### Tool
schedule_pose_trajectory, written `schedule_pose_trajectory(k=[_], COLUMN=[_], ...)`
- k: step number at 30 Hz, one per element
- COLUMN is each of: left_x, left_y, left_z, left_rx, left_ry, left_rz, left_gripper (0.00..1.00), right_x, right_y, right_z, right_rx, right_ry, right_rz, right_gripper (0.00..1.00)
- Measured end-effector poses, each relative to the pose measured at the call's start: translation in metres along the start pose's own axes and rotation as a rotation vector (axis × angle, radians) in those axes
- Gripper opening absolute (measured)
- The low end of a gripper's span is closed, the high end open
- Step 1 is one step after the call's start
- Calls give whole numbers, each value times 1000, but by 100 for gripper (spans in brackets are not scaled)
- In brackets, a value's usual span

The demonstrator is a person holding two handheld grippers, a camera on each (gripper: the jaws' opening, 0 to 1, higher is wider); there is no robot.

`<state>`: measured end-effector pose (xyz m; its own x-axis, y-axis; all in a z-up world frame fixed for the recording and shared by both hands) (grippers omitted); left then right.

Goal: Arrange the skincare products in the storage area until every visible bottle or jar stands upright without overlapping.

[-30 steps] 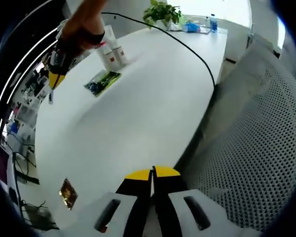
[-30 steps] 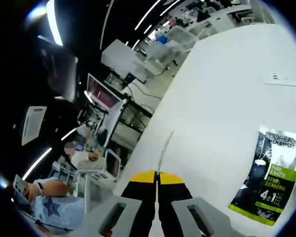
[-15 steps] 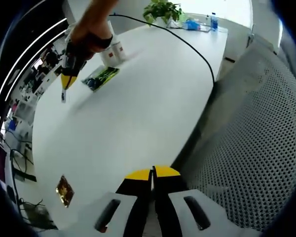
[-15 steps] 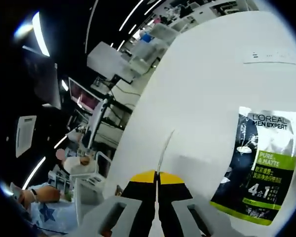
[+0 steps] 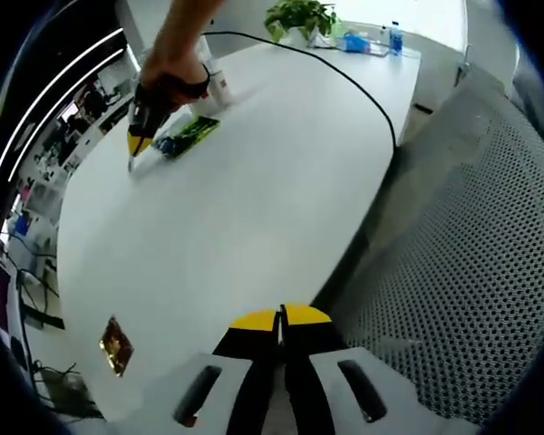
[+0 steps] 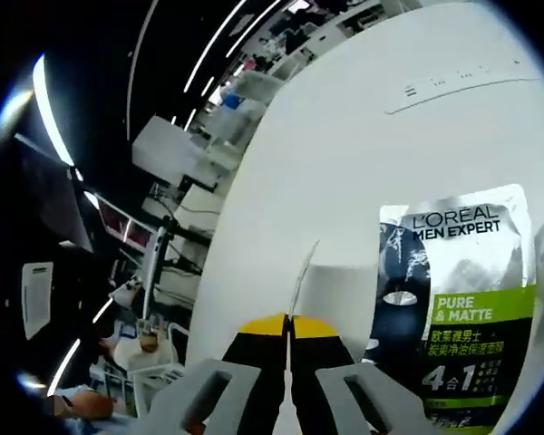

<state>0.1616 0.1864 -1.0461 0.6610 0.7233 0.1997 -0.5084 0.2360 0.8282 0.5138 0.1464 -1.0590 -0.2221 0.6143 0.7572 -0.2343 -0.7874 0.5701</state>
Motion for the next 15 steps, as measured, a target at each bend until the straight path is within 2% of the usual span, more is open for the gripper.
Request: schedule_pose_trajectory(k=[2, 6, 15], left_x=[0, 0, 1], left_y=[0, -1, -2], left_z=[0, -1, -3], left_rx=[5, 8, 17], left_ry=[1, 7, 15], left_rz=[-3, -6, -11], left_gripper=[0, 0, 0], right_x=[-1, -7, -15], right_y=[-3, -4, -8], right_z=[0, 0, 0], right_rx=[1, -6, -6], right_ry=[-9, -9, -21], right_rz=[-1, -60, -123], right_gripper=[0, 0, 0])
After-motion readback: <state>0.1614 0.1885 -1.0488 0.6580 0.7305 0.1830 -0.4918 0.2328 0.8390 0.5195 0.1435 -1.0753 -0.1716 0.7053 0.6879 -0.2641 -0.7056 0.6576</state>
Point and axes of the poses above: the point that each gripper's makers call its tool centre point, and the gripper's own axes: y roughly backward along the fingers, x roughly to its left, z roughly out of its top, the point moved 9 cm from there along y, roughly backward along the fingers, and after that the axes turned 3 degrees about -y, right-handed, at the moved point
